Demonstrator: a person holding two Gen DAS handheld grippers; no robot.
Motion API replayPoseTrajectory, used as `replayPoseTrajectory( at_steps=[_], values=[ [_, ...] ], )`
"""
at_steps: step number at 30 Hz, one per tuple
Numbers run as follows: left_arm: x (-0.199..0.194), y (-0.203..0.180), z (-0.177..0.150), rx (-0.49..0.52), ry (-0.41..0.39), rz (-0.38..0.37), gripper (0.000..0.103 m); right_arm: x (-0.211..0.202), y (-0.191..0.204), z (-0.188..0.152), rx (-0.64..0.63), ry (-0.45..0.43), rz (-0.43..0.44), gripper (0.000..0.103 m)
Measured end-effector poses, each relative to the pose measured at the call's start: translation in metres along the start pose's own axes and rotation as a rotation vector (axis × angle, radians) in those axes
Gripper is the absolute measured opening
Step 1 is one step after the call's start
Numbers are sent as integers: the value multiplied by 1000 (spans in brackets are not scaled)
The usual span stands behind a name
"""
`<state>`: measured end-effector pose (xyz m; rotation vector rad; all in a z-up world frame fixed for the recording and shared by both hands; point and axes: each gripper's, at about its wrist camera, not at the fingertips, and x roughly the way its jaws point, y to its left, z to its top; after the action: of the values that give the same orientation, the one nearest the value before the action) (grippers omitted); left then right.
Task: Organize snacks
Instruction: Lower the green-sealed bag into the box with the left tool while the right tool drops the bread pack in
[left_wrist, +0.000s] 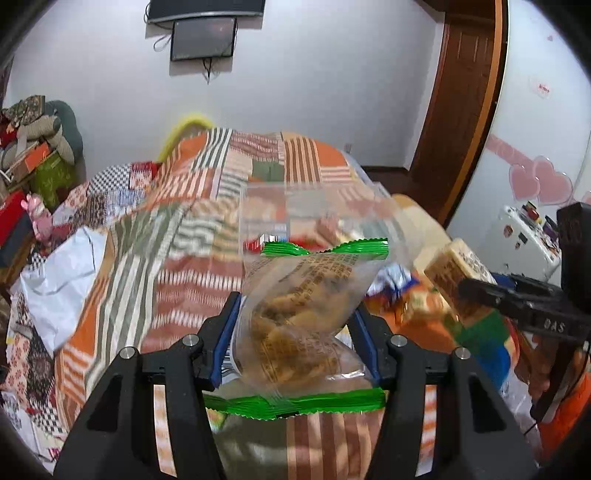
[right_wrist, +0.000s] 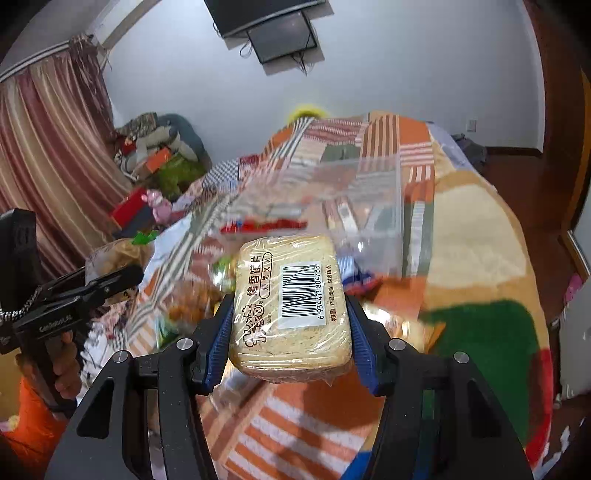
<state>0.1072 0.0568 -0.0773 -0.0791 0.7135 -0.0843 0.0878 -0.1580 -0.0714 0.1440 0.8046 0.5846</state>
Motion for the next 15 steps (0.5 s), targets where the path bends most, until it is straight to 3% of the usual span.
replayPoseTrajectory(
  at_steps=[15],
  values=[
    [56,1,78,-19,-35,27,56,25,-12,60,29,-106,-6,53]
  ],
)
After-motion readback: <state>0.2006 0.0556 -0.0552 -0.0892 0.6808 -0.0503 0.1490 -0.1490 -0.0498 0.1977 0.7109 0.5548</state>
